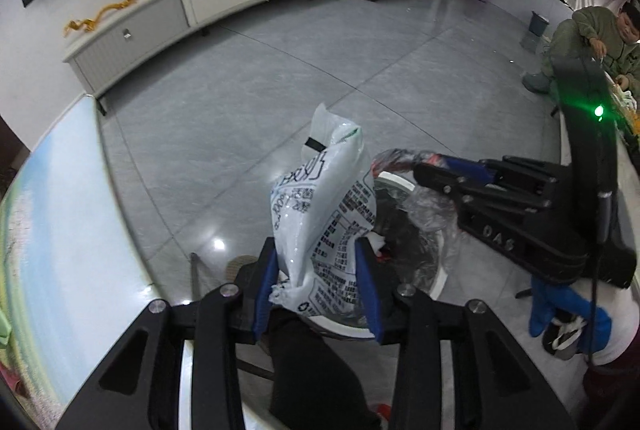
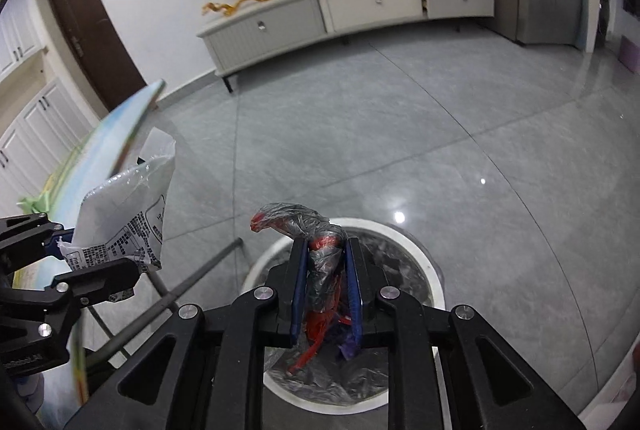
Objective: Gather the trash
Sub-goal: 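Carry both items over the bin and open both tools to release them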
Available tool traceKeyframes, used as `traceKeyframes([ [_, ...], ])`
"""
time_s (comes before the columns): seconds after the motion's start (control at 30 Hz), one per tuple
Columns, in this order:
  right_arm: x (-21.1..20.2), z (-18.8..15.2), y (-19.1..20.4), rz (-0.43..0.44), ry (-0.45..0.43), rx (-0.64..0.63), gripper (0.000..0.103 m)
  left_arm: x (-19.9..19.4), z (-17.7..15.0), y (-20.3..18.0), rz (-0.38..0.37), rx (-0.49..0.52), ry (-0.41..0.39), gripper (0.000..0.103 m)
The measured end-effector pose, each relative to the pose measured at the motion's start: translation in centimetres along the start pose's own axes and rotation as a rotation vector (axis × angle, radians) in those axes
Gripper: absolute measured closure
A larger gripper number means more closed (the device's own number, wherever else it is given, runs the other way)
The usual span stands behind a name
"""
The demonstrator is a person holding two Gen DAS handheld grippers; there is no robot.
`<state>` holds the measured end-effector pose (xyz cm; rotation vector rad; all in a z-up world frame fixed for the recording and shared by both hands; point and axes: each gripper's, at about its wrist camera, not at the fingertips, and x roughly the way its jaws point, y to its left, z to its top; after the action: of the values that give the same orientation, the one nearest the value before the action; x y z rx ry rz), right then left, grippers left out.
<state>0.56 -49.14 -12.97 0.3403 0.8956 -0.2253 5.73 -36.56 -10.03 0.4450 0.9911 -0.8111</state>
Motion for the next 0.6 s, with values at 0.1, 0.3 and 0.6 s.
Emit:
traceKeyframes([
  [0.1,0.4,-0.4,-0.6,-0.025,0.01,0.013,0.065,0.4,0.2,-0.2,-0.036,-0.004,0.005,0.062],
  [0.3,0.1,-1.1,-1.4,-0.062,0.011,0.037,0.058,0.5,0.7,-0.5,-0.068,-0.018,0.0,0.053],
  [0.6,-1.8,-1.1,-1.2,-0.074,-0.024,0.05,0.056,-1.5,0.2,-0.1,-0.041,-0.037,-0.042,0.052],
])
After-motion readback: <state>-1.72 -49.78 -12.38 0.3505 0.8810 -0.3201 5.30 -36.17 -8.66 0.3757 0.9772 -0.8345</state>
